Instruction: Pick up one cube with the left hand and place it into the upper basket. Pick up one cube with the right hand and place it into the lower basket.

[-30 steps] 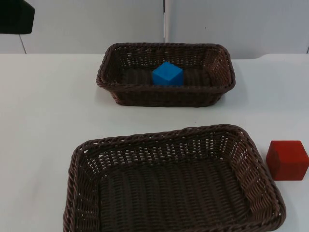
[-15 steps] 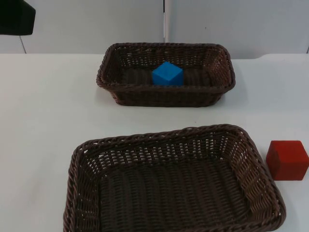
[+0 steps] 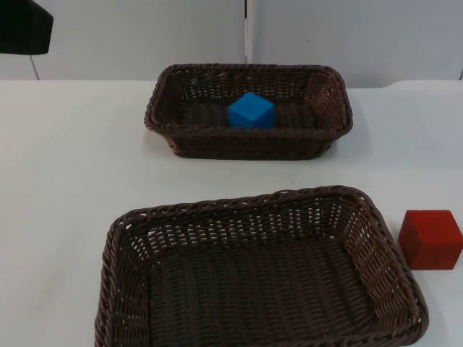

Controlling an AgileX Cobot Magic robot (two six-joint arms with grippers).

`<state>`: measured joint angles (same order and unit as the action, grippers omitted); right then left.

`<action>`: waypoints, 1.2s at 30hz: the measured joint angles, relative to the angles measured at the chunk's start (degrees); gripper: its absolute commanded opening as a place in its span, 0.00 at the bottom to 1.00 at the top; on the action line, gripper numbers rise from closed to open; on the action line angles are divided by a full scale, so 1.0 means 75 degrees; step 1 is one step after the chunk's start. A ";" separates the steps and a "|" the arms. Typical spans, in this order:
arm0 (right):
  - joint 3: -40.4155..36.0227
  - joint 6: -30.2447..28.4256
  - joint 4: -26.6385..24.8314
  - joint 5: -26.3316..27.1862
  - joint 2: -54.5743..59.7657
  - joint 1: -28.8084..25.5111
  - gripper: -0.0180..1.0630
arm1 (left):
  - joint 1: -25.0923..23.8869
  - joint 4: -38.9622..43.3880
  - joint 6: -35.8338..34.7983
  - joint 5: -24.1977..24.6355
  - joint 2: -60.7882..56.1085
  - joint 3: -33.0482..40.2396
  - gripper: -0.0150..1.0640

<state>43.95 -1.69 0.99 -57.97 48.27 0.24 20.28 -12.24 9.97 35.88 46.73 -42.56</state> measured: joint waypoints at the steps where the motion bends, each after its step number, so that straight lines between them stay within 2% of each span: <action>1: 0.0000 -0.0017 0.0002 0.0000 0.0147 0.0000 0.99 | 0.0000 0.0000 0.0000 0.0005 0.0000 0.0000 0.93; 4: 0.0000 -0.0064 -0.0032 0.0029 0.0438 0.0000 0.99 | 0.0000 0.0000 0.0000 0.0019 0.0000 0.0000 0.93; 11: 0.0000 -0.0079 -0.0462 0.0734 0.0922 0.0000 0.99 | 0.0000 0.0000 0.0000 0.0024 0.0000 0.0000 0.93; 23: 0.0000 -0.0140 -0.0650 0.0726 0.1548 0.0049 0.99 | 0.0000 0.0000 0.0000 0.0136 0.0000 0.0000 0.93; 30: 0.0012 -0.0093 -0.0582 0.0740 0.2094 0.0847 0.99 | 0.0000 0.0000 0.0000 0.0136 0.0000 0.0000 0.93; 35: 0.0012 0.0225 -0.0533 0.1122 0.2891 0.1741 0.99 | 0.0000 0.0000 0.0000 0.0136 0.0000 0.0000 0.93; 36: 0.0012 0.0225 -0.0533 0.1122 0.2891 0.1741 0.99 | 0.0000 0.0000 0.0000 0.0136 0.0000 0.0000 0.93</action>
<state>44.04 0.00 -3.01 -49.55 69.95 13.30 20.28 -12.24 9.97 36.91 46.73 -42.56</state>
